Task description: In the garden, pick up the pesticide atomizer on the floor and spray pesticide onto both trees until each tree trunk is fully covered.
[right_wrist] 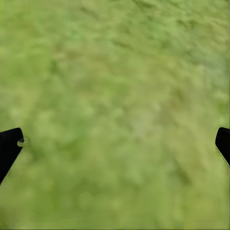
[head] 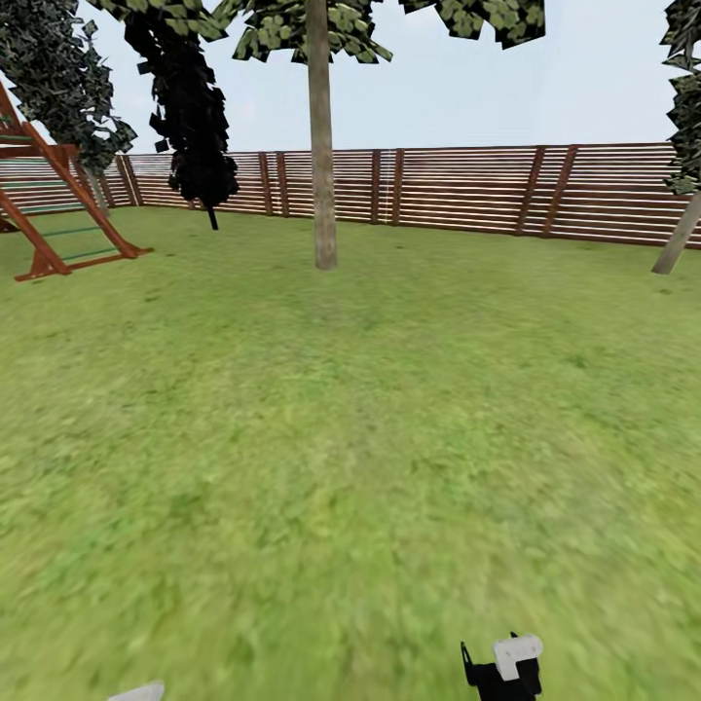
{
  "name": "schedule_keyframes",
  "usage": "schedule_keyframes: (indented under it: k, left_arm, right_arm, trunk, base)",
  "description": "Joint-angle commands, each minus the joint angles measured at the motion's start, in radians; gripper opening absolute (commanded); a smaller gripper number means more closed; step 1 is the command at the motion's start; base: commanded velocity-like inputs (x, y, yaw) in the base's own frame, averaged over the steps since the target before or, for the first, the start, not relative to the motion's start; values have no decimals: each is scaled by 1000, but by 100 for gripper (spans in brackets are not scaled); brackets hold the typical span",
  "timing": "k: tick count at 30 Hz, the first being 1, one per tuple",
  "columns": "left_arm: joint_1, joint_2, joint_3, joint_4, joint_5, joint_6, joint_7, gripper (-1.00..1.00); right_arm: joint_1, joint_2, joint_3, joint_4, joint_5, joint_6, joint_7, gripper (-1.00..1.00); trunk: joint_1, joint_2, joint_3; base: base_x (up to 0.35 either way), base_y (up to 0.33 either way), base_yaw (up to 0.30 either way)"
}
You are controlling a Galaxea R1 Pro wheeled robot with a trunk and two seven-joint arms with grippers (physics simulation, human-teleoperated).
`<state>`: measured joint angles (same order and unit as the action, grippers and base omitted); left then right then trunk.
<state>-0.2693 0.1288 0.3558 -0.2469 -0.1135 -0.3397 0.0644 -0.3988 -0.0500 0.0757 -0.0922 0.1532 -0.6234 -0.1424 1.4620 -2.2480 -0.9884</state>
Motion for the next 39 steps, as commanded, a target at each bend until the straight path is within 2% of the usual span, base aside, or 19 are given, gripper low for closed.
schedule_keyframes:
  k: [1, 5, 13, 33, 39]
  left_arm:
    - [0, 0, 0, 0, 0, 0, 0, -100]
    - [0, 0, 0, 0, 0, 1, 0, -100]
    - [0, 0, 0, 0, 0, 0, 0, -100]
    - [0, 0, 0, 0, 0, 0, 0, -100]
    - [0, 0, 0, 0, 0, 0, 0, -100]
  right_arm:
    - [0, 0, 0, 0, 0, 0, 0, 100]
    - [0, 1, 1, 0, 0, 1, -2, 100]
    - [0, 1, 1, 2, 0, 1, -2, 100]
    - [0, 2, 1, 3, 0, 2, 0, 100]
    - [1, 2, 1, 3, 0, 2, 1, 100]
  trunk:
    - [0, 0, 0]
    - [0, 0, 0]
    - [0, 0, 0]
    - [0, 0, 0]
    - [0, 0, 0]
  base:
    - [340, 0, 0]
    - [340, 0, 19]
    - [340, 0, 217]
    - [340, 0, 8]
    - [340, 0, 167]
